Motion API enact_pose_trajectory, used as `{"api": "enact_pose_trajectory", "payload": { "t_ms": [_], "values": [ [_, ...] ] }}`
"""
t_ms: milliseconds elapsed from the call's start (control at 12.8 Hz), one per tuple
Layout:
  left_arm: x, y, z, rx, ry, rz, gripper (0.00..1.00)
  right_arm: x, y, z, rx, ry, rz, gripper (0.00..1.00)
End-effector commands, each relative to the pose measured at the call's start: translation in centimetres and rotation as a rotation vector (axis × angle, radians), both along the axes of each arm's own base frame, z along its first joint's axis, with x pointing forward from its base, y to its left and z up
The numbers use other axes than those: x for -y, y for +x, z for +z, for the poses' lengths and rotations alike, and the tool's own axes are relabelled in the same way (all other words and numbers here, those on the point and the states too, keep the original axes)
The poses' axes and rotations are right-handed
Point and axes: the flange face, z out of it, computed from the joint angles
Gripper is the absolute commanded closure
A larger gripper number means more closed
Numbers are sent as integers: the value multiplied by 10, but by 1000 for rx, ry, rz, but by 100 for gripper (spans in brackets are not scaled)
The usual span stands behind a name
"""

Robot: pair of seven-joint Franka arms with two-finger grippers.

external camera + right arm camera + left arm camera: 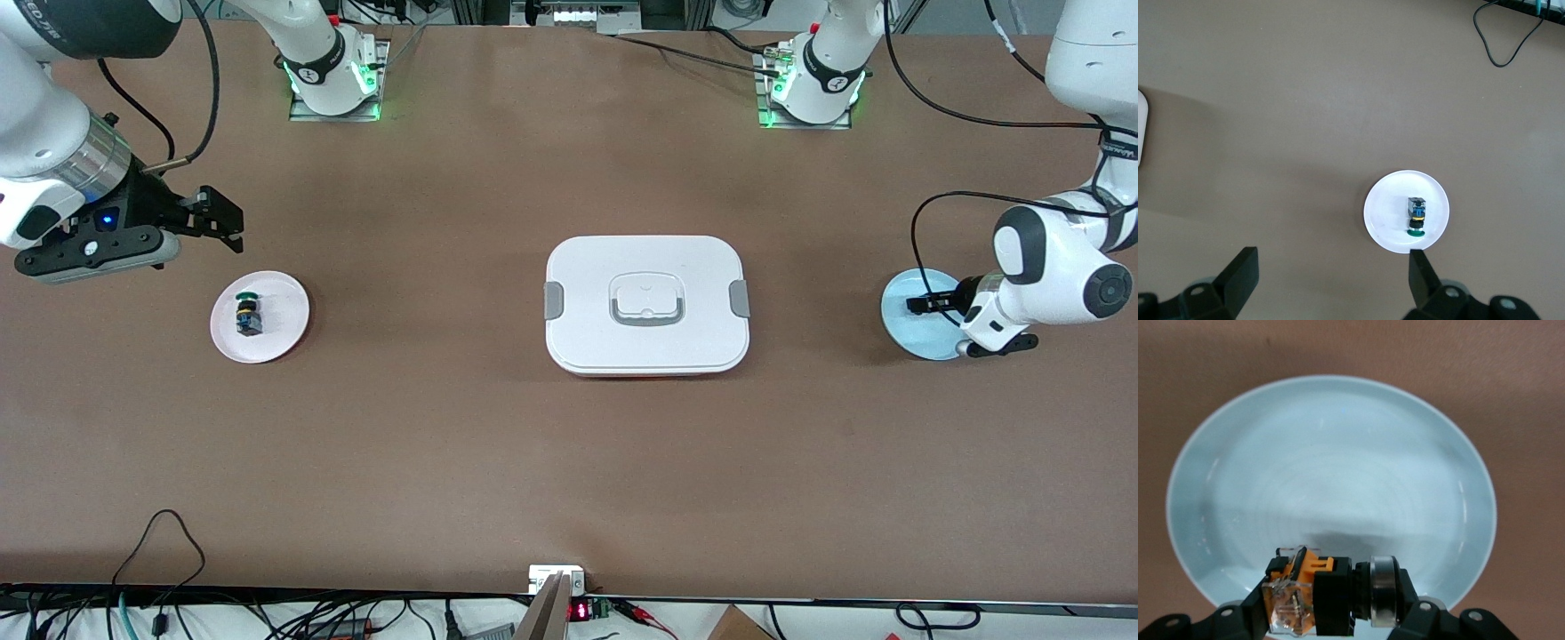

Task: Transfer orange switch to right arm and place
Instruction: 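Lower the left gripper and close it on the orange switch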

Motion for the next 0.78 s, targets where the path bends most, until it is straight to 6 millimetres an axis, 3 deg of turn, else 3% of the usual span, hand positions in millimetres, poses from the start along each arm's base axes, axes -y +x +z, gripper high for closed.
{"api": "enact_pose_trajectory", "payload": {
  "t_ms": [0,156,390,701],
  "values": [
    [7,26,41,-19,-33,-40,76,-2,1,7,14,-13,-10,0],
    [25,37,55,-27,-79,-109,75,-2,1,7,14,-13,-10,0],
    [52,46,60,2,-172,-114,75,-2,1,6,12,-13,-8,0],
    [86,76,89,115,-340,-126,76,-2,1,6,11,-8,-13,0]
  ]
}}
